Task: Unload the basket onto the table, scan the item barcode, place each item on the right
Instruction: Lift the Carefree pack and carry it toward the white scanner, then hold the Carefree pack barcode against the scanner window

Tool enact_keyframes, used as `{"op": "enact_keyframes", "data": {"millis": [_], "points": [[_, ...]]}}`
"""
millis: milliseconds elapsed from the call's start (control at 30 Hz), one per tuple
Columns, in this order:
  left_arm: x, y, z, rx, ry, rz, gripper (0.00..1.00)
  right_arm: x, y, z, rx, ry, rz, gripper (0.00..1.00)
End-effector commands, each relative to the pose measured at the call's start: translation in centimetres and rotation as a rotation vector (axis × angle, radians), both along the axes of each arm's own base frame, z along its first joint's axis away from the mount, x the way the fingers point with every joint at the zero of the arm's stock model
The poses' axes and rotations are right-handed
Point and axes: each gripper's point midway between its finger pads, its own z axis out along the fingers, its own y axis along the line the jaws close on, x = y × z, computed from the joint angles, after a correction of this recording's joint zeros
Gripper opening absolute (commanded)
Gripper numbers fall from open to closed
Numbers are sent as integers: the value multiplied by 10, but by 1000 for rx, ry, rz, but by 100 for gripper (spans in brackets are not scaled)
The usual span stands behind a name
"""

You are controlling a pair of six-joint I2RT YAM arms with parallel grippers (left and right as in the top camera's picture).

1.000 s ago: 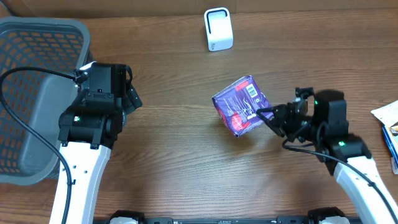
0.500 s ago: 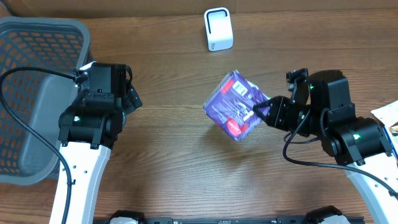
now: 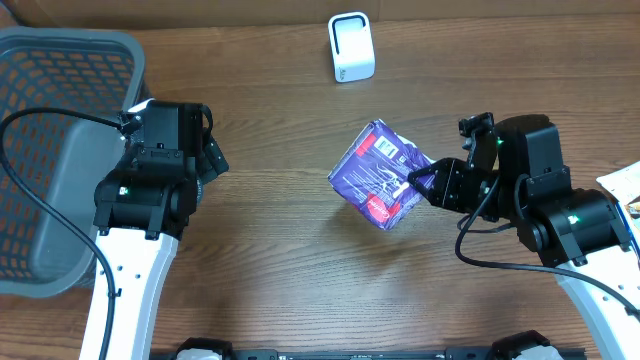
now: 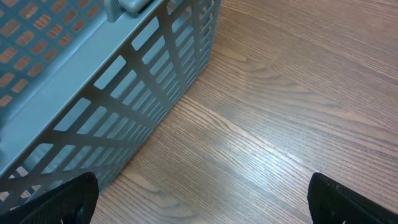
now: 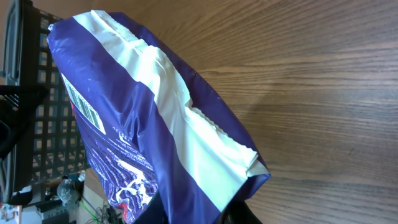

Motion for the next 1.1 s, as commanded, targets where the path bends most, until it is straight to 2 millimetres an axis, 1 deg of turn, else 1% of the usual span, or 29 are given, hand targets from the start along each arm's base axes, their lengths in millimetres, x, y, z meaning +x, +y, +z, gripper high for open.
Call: {"op": "enact_keyframes", "data": {"millis": [0,133,167,233,267,300,367,400,467,533,567,633,733,767,867,933,1067], "points": [[0,-2,1,-9,-9,3,100,3,1,9,1,-36,7,4],[0,-2,1,-9,-9,3,99,4,1,10,2,-41,6,4],[0,-2,1,-9,-9,3,99,7,-1,9,-9,-49,-5,4],[0,-2,1,-9,-9,3,99,20,-13,1,-83,-68,-72,4],[0,-2,1,-9,-9,3,100,30,-22,-6,-142,-81,-122,4],[0,-2,1,-9,-9,3,100,46,-37,-17,-233,-100,-198,4],[0,-2,1,-9,-9,3,100,72,-56,-34,-357,-131,-301,4],[0,-2,1,-9,-9,3,99,92,-64,-44,-420,-149,-352,4],[0,-2,1,-9,-9,3,100,120,-64,-55,-476,-197,-361,4],[0,-2,1,-9,-9,3,100,148,-66,-60,-528,-249,-386,4],[0,-2,1,-9,-9,3,100,162,-69,-60,-559,-279,-412,4],[0,-2,1,-9,-9,3,100,185,-81,-53,-637,-348,-480,4],[0,-2,1,-9,-9,3,100,215,-96,-30,-768,-510,-545,4],[0,-2,1,-9,-9,3,100,222,-96,-22,-808,-567,-538,4],[0,-2,1,-9,-9,3,100,236,-94,-1,-944,-703,-543,4],[0,-2,1,-9,-9,3,99,244,-89,9,-1045,-778,-524,4],[0,-2,1,-9,-9,3,100,261,-70,6,-1215,-893,-427,4]]}}
